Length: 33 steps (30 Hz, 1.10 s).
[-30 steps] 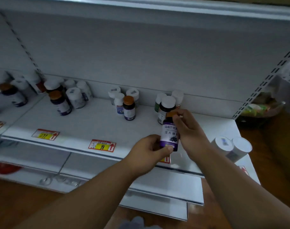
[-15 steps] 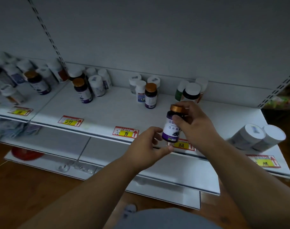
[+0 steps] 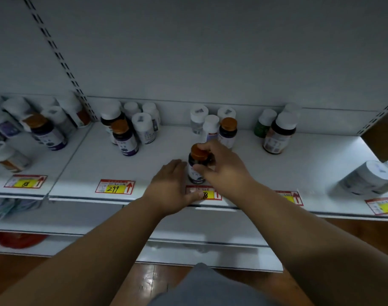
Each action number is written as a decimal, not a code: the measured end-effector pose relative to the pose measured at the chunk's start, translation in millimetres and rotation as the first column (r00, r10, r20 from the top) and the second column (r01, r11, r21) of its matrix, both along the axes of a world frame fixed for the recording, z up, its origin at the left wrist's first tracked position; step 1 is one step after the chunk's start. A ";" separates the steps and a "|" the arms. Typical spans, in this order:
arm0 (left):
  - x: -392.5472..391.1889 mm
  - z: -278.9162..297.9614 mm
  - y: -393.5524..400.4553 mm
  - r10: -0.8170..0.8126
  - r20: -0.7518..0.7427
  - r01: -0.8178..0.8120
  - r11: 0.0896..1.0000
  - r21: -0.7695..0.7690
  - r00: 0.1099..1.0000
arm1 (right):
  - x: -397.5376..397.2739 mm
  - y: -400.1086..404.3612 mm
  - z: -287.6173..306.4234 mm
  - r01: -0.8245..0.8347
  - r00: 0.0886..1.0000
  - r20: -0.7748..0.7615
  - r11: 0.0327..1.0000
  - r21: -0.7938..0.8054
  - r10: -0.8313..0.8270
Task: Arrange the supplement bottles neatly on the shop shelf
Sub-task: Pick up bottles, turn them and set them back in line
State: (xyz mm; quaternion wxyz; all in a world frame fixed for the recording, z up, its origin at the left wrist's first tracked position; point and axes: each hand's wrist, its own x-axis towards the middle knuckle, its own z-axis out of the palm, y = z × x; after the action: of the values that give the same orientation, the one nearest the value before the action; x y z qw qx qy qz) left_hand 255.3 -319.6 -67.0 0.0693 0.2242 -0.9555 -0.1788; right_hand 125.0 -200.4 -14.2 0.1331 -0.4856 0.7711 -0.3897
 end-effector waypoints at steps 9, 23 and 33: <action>0.9 -19.9 -8.7 -0.030 -0.100 0.016 0.990 -0.139 0.995 | 14.6 -18.3 -22.1 -0.009 0.998 -0.066 1.000 0.013 0.009; 1.1 10.8 -10.3 0.095 -0.410 0.019 0.964 0.266 0.907 | -40.3 -6.8 -6.6 0.270 0.896 -0.288 0.930 -0.248 -0.337; -9.8 23.6 -8.8 -0.022 -0.326 0.047 0.996 0.069 0.945 | -97.3 -33.9 -4.6 0.353 0.930 -0.125 0.935 0.041 -0.346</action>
State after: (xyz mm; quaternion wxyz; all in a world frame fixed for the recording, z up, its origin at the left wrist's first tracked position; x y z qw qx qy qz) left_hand 245.5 -328.4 -43.4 0.2141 0.1776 -0.9272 -0.2508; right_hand 27.7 -234.3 -18.7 0.0319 -0.3579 0.8635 -0.3539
